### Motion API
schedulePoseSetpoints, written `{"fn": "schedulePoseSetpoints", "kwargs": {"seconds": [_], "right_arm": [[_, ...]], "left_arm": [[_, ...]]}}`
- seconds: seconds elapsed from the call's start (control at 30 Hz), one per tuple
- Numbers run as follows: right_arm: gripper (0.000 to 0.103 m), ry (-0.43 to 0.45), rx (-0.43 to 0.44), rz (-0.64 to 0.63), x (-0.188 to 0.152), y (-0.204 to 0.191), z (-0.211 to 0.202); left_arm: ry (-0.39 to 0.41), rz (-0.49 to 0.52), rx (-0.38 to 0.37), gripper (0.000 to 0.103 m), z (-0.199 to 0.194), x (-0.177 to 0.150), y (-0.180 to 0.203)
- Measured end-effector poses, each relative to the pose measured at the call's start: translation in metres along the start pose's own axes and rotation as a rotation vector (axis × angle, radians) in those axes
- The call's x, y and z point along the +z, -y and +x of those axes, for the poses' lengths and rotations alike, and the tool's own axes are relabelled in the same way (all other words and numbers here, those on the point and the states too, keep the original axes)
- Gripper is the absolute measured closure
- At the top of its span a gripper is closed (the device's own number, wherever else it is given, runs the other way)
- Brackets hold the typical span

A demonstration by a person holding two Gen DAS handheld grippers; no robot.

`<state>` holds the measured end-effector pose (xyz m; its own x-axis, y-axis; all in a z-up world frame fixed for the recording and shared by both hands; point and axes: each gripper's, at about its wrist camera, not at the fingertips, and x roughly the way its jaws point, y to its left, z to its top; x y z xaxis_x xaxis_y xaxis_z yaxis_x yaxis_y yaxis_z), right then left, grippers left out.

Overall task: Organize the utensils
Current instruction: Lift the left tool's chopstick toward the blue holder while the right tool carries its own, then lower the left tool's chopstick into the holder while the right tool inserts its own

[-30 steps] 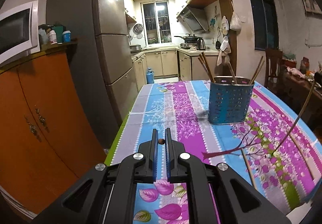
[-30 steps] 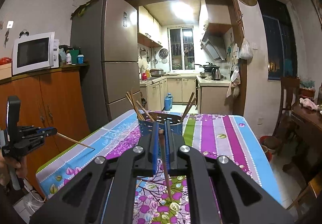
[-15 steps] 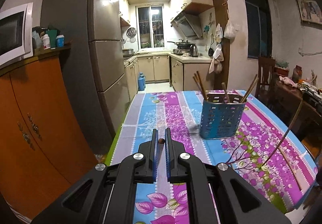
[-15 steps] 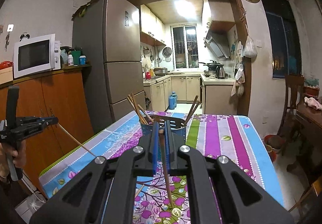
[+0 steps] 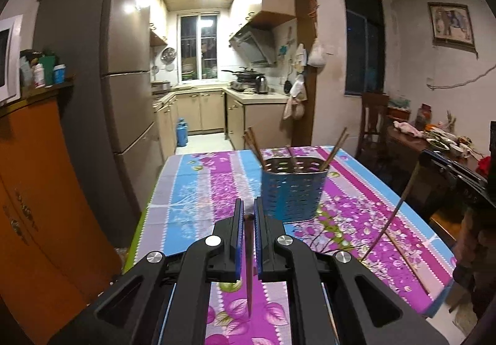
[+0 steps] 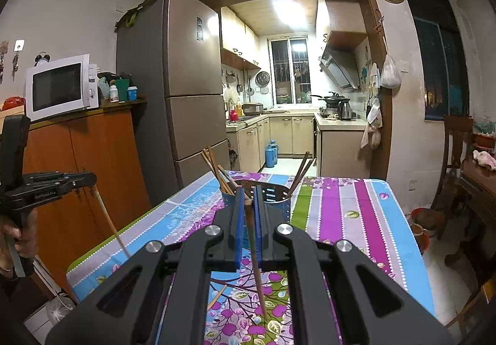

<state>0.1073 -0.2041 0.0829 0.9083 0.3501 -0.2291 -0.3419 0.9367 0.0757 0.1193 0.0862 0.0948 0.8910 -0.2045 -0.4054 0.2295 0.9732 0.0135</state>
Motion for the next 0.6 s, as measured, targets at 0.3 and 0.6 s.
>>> {"fn": "schedulePoseSetpoints", "kwargs": {"seconds": [0.3, 0.6], "right_arm": [[0.098, 0.005, 0.005, -0.01, 0.008, -0.002, -0.007], [0.098, -0.002, 0.023, -0.022, 0.021, -0.008, -0.006]], "left_arm": [[0.005, 0.024, -0.053, 0.095, 0.0, 0.002, 0.016], [0.022, 0.049, -0.088, 0.095, 0.004, 0.005, 0.029]]}}
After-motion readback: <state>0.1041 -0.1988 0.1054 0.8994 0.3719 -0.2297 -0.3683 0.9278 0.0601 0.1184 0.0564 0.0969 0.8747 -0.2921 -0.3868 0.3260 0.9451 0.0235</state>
